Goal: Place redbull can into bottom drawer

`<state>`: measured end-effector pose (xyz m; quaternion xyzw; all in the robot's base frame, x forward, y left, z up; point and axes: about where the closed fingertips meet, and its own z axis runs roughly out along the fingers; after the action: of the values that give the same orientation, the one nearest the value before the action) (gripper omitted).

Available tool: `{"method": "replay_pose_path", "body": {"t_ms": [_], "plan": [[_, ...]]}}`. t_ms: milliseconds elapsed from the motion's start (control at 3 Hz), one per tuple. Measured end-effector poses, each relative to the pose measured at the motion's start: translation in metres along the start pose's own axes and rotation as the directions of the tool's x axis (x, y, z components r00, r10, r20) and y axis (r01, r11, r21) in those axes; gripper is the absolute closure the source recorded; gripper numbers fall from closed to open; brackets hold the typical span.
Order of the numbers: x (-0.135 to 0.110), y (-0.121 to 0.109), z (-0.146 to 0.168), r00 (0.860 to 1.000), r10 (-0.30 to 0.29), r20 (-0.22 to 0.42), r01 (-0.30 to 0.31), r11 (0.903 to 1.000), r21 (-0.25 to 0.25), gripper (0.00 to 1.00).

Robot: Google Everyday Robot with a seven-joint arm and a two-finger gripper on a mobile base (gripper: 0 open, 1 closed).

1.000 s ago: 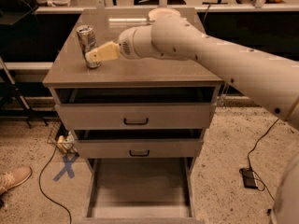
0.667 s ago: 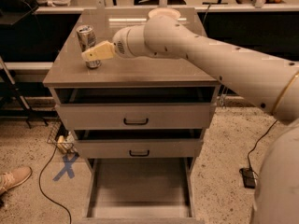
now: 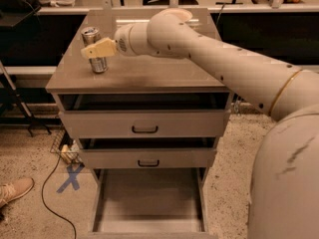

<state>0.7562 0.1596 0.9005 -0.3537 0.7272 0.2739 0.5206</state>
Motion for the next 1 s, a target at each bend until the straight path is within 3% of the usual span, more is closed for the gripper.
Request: {"method": "replay_pose_path", "body": {"t_ms": [667,1000], "plan": [[-0.025,0.02,0.019,0.998,0.005,0.062,0.0,0.9972,-0.074,0.0],[-0.026,0.031,0.031,0.998,0.012,0.056,-0.006,0.995,-0.1,0.18]]}}
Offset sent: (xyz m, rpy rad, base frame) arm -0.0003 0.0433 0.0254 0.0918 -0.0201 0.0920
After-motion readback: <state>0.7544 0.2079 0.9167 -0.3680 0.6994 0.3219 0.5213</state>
